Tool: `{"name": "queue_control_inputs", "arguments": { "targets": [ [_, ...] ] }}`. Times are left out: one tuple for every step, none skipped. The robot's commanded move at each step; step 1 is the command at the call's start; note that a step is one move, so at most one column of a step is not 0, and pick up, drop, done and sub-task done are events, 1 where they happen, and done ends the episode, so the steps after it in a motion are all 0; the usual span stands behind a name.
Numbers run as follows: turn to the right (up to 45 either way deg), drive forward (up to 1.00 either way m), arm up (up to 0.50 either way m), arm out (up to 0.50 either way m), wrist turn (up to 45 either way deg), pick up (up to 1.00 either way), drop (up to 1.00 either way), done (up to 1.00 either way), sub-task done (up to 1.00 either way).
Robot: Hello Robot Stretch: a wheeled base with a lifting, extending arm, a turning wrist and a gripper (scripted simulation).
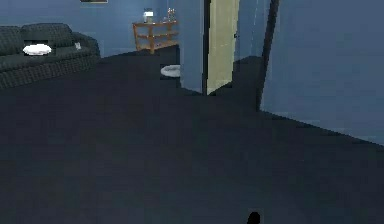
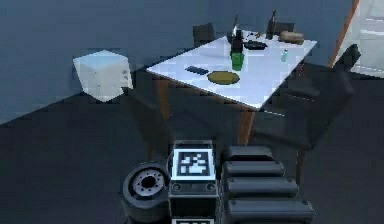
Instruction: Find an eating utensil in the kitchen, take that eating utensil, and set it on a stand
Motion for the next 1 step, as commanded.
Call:
{"name": "queue_control_inputs", "arguments": {
  "targets": [
    [9.0, 0.0, 0.0, 0.0, 0.0, 0.0, 0.0, 0.0, 0.0]
  ]
}}
